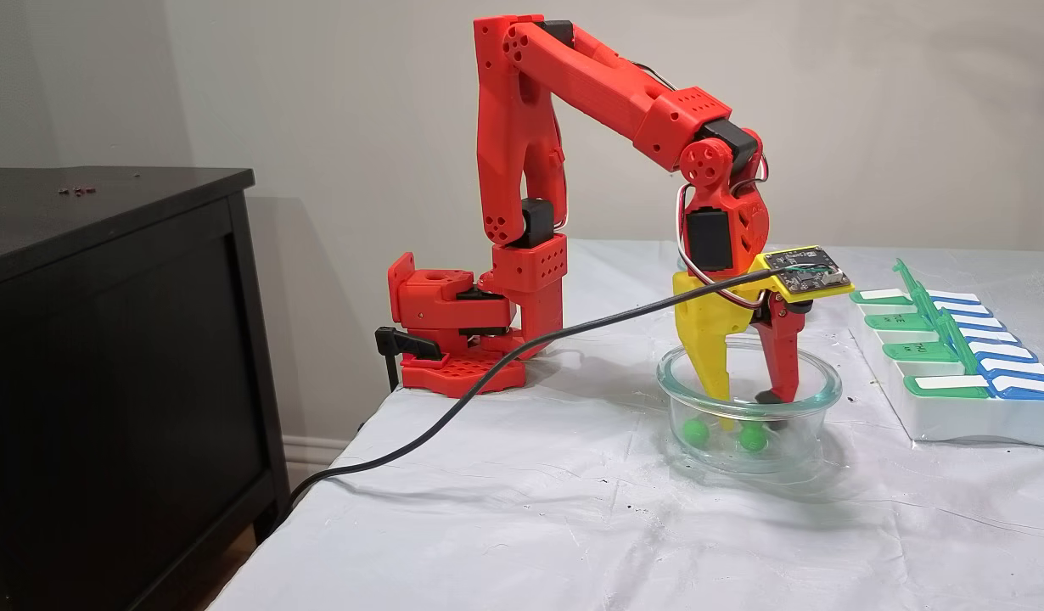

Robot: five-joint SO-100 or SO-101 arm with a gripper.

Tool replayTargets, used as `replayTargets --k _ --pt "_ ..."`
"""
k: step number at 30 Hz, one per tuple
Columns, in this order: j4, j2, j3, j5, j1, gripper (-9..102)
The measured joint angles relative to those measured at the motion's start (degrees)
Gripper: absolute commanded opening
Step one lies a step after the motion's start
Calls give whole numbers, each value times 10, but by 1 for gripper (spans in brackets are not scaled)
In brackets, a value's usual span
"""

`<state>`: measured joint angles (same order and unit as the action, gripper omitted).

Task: Sort medicines into box.

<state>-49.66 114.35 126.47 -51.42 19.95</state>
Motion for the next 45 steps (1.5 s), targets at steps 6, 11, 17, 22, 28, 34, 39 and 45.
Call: replayTargets --k 6,11,17,22,28,34,39,45 --pt "1 -7 2 11 -6 0" --pt "25 11 25 29 -6 0" --pt "46 72 43 77 -6 0" --pt "34 171 37 146 0 0" --pt "32 287 23 276 -42 0" --pt "149 334 81 371 -185 0" --pt "274 333 146 381 -259 0" --pt "358 294 156 388 -292 0"
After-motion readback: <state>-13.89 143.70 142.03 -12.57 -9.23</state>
